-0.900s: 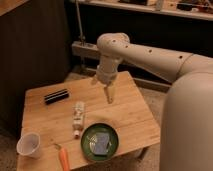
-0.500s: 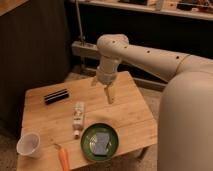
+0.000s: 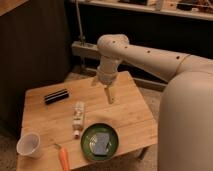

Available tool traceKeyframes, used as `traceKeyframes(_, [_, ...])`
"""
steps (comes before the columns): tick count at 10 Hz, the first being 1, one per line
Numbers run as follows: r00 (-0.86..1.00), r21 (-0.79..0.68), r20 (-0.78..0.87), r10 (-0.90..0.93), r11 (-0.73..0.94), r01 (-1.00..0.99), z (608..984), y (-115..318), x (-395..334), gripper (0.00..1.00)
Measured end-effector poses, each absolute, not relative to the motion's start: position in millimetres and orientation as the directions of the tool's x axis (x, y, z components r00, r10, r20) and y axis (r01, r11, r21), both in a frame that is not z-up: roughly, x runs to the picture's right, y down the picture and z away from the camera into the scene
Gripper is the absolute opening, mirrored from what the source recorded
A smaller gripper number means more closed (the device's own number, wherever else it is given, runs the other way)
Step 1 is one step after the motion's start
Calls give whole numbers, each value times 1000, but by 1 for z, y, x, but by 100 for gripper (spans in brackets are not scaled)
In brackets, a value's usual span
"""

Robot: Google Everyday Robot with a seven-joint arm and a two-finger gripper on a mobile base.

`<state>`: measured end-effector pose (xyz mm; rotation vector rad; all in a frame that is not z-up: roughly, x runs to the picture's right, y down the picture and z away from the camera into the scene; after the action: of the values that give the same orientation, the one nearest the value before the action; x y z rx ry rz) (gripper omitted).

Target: Place the eraser in the ceramic cup

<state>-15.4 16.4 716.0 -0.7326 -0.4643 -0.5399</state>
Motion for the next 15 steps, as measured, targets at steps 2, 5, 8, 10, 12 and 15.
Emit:
traceKeyframes(2, [768, -497, 569, -295, 621, 606, 716, 16, -15, 80])
traceKeyframes(5, [768, -497, 569, -295, 621, 606, 716, 16, -15, 80])
traceKeyframes(8, [768, -497, 569, -295, 621, 606, 716, 16, -15, 80])
traceKeyframes(10, [768, -497, 569, -295, 621, 606, 716, 16, -15, 80])
traceKeyframes(12, [767, -494, 566, -302, 621, 609, 716, 15, -15, 80])
traceKeyframes(15, [743, -429, 553, -377, 636, 642, 721, -11, -30, 80])
